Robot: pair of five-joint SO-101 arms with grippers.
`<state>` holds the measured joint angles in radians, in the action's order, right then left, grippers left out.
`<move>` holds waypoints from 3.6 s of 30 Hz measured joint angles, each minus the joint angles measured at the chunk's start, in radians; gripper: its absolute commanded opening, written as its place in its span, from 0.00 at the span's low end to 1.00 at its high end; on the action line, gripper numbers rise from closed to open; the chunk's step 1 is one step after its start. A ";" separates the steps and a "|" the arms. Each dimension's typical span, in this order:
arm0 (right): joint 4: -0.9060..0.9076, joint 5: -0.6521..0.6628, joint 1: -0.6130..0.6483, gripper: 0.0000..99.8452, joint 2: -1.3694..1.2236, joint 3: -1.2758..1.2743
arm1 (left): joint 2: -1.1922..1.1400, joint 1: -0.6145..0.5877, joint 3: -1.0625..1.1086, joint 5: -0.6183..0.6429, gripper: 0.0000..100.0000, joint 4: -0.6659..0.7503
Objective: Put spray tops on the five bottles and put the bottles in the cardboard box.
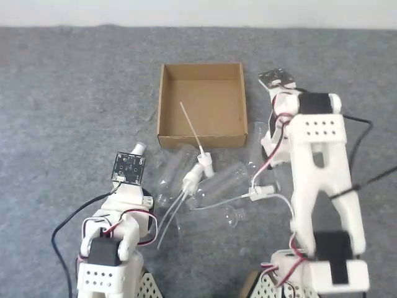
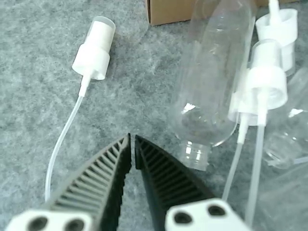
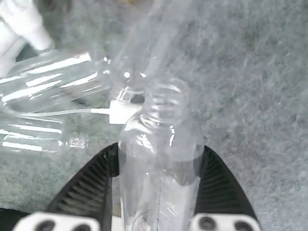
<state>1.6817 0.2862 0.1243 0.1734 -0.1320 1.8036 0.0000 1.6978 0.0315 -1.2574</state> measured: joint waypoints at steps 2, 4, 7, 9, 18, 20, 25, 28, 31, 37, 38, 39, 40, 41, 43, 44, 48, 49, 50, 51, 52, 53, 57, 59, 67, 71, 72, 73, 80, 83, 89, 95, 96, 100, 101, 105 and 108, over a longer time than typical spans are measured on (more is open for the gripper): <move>0.000 0.000 0.018 0.08 0.054 -0.028 | 0.000 0.000 0.000 0.000 0.01 0.000; 0.000 0.000 0.034 0.08 0.106 -0.049 | 0.000 0.000 0.000 0.000 0.01 0.000; 0.003 -0.025 0.054 0.08 0.180 -0.075 | 0.000 0.002 0.000 0.000 0.01 0.000; 0.003 -0.052 0.071 0.07 0.226 -0.091 | 0.000 0.002 0.000 0.000 0.01 0.000; -0.092 -0.080 0.094 0.05 0.394 -0.238 | 0.000 0.002 0.000 0.000 0.01 0.000; -0.123 -0.084 0.094 0.05 0.428 -0.284 | 0.000 0.002 0.000 0.000 0.01 0.000; -0.184 -0.178 0.127 0.05 0.500 -0.350 | 0.000 0.000 0.000 0.000 0.02 0.000; -0.222 -0.229 0.176 0.05 0.539 -0.390 | 0.000 0.005 0.000 0.000 0.02 0.000; -0.262 -0.250 0.207 0.05 0.577 -0.439 | 0.000 0.009 0.000 0.000 0.02 0.000; -0.339 -0.256 0.209 0.05 0.700 -0.534 | 0.000 0.005 0.000 -0.037 0.02 0.000; -0.354 -0.256 0.209 0.05 0.727 -0.554 | 0.000 0.002 0.000 -0.069 0.02 0.000; -0.371 -0.256 0.210 0.05 0.755 -0.577 | 0.000 0.000 0.000 -0.100 0.02 0.000; -0.388 -0.256 0.212 0.05 0.779 -0.601 | 0.000 0.000 0.000 -0.126 0.02 0.000; -0.407 -0.256 0.212 0.05 0.799 -0.624 | 0.000 0.000 -0.008 -0.152 0.02 0.000; -0.443 -0.256 0.215 0.04 0.835 -0.671 | 0.000 0.002 -0.037 -0.187 0.02 0.000; -0.462 -0.256 0.216 0.04 0.847 -0.692 | 0.000 0.002 -0.051 -0.206 0.02 0.000; -0.502 -0.256 0.216 0.04 0.870 -0.750 | 0.000 0.002 -0.083 -0.256 0.02 0.000; -0.508 -0.256 0.216 0.04 0.870 -0.755 | 0.000 0.002 -0.091 -0.261 0.02 0.000; -0.511 -0.256 0.216 0.05 0.870 -0.758 | 0.000 0.002 -0.098 -0.261 0.02 0.000; -0.516 -0.256 0.216 0.05 0.870 -0.763 | 0.000 -0.008 -0.106 -0.262 0.02 0.009; -0.516 -0.256 0.216 0.05 0.870 -0.764 | 0.000 -0.029 -0.109 -0.267 0.02 0.028; -0.516 -0.256 0.216 0.05 0.870 -0.764 | 0.000 -0.057 -0.110 -0.279 0.02 0.049; -0.516 -0.256 0.216 0.04 0.873 -0.766 | 0.000 -0.123 -0.120 -0.404 0.02 0.121; -0.516 -0.256 0.216 0.04 0.875 -0.766 | 0.000 -0.146 -0.140 -0.506 0.02 0.132; -0.516 -0.256 0.216 0.04 0.875 -0.766 | 0.000 -0.247 -0.331 -0.606 0.01 0.040; -0.517 -0.256 0.216 0.04 0.876 -0.784 | 0.000 -0.285 -0.420 -0.585 0.01 0.037; -0.525 -0.256 0.216 0.04 0.876 -0.802 | 0.000 -0.295 -0.437 -0.578 0.01 0.037; -0.540 -0.256 0.216 0.04 0.876 -0.818 | 0.000 -0.299 -0.451 -0.574 0.01 0.037; -0.588 -0.256 0.216 0.04 0.876 -0.842 | 0.000 -0.304 -0.482 -0.569 0.02 0.037; -0.588 -0.256 0.206 0.04 0.876 -0.842 | -0.051 -0.301 -0.525 -0.568 0.02 0.037; -0.588 -0.256 0.176 0.04 0.876 -0.842 | -0.417 -0.302 -0.726 -0.566 0.02 0.009; -0.588 -0.256 0.175 0.04 0.876 -0.842 | -0.865 -0.244 -0.941 -0.566 0.10 -0.081; -0.588 -0.256 0.175 0.04 0.876 -0.842 | -0.925 -0.232 -0.961 -0.566 0.12 -0.084; -0.588 -0.256 0.175 0.04 0.876 -0.842 | -1.105 -0.213 -1.017 -0.552 0.12 -0.084; -0.588 -0.256 0.175 0.04 0.876 -0.842 | -1.138 -0.212 -1.033 -0.540 0.12 -0.084; -0.588 -0.256 0.175 0.04 0.876 -0.842 | -1.243 -0.212 -1.079 -0.523 0.12 -0.087; -0.588 -0.256 0.175 0.04 0.876 -0.842 | -1.321 -0.212 -1.108 -0.520 0.12 -0.087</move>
<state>1.0940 0.0299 0.2992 1.0495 -0.9743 0.4826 -0.2117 0.5900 -0.4887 -1.3449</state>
